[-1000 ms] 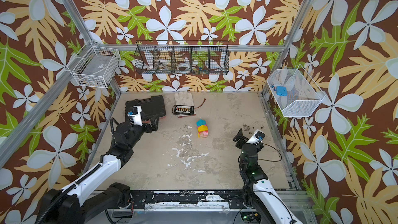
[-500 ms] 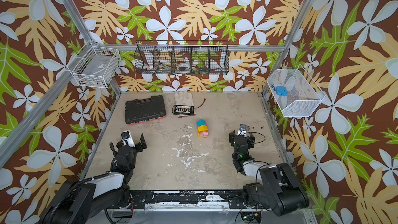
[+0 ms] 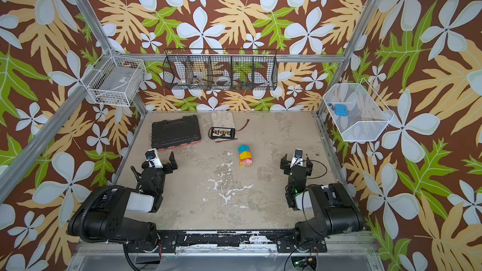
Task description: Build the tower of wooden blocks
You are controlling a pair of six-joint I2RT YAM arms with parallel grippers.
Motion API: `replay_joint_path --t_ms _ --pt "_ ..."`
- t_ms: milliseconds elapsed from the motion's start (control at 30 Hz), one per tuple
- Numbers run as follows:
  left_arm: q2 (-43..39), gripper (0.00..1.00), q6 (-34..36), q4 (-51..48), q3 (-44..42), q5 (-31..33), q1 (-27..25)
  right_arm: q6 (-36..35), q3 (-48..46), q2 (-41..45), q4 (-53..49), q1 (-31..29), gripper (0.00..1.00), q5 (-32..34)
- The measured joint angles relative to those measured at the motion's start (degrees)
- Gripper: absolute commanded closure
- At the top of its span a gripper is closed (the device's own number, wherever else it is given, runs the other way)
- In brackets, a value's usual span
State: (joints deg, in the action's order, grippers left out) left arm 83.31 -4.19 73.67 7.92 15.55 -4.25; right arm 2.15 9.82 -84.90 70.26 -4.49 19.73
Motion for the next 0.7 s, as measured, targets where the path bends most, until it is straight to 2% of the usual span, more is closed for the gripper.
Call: replay_joint_path --t_ms 133,700 --pt "-0.07 0.0 -0.04 -0.13 0.0 -0.7 0.02 0.61 0.17 0.48 -0.15 0.26 0.0 -1.97" --pt "0.0 0.0 -0.04 -0.15 -0.04 -0.85 0.02 1.75 0.46 0.68 -0.59 0.31 0.0 -3.02"
